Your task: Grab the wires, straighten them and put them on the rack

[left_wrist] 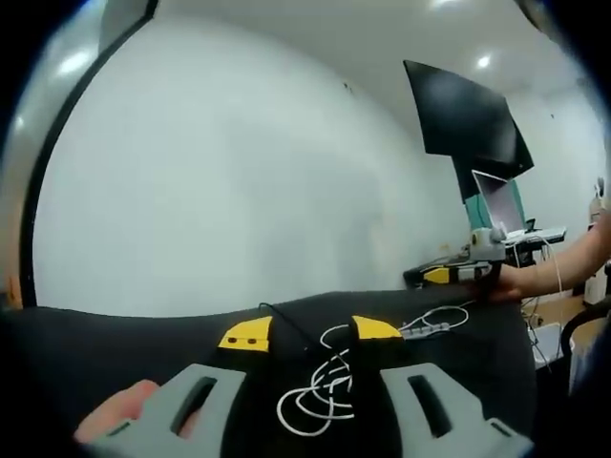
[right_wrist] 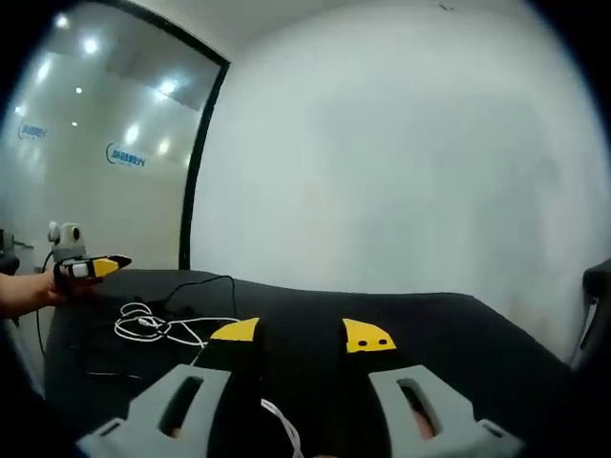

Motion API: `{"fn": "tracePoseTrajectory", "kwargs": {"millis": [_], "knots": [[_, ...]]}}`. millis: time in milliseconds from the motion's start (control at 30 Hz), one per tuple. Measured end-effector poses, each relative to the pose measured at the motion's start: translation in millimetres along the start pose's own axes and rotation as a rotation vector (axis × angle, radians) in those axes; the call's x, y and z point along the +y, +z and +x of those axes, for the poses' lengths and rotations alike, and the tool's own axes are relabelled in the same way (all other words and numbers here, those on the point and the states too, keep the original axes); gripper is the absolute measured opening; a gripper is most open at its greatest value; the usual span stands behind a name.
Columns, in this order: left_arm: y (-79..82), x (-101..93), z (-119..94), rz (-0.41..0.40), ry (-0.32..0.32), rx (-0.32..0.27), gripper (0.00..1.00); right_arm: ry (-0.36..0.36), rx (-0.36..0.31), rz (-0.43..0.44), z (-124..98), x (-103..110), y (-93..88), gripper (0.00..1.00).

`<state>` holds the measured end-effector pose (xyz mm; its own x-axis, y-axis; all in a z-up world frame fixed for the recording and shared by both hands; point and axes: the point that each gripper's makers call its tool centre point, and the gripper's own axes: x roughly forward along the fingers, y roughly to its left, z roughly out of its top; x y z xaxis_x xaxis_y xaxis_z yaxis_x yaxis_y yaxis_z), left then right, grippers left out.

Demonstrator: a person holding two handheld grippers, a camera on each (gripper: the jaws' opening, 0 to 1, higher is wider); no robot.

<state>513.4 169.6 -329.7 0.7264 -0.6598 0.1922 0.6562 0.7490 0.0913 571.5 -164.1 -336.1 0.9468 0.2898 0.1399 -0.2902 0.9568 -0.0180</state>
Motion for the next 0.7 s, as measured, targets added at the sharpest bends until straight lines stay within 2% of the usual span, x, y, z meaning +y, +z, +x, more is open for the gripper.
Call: {"fn": "tracePoseTrajectory", "kwargs": {"millis": [233,333,467,567,633,667,700], "knots": [[2.5,7.8,2.6,0.002,-0.011,-0.034,0.26,0.028,-0.021,-0.01,2.0,7.0,2.2,0.27],[-4.3,11.2,4.6,-0.009,-0.002,0.001,0.26,0.017,-0.028,0.118,0.8,6.6,4.8,0.27],[-16.2,16.2,4.5,-0.027,0.003,0.063,0.27,-0.002,-0.024,0.13,-3.3,0.5,3.5,0.27],[-18.1,17.4,5.4,-0.023,-0.002,0.061,0.28,0.011,-0.032,0.118,-0.6,5.8,4.0,0.27],[-18.7,17.4,5.1,-0.02,0.001,0.066,0.28,-0.034,-0.029,0.067,-0.8,-3.9,5.0,0.29],[-19.3,17.0,4.8,-0.02,0.003,0.069,0.28,-0.052,-0.051,0.047,-2.2,-6.4,9.1,0.31],[-20.3,17.5,4.8,-0.019,0.006,0.073,0.28,-0.055,-0.054,0.055,-3.5,-6.3,9.8,0.31]]}}
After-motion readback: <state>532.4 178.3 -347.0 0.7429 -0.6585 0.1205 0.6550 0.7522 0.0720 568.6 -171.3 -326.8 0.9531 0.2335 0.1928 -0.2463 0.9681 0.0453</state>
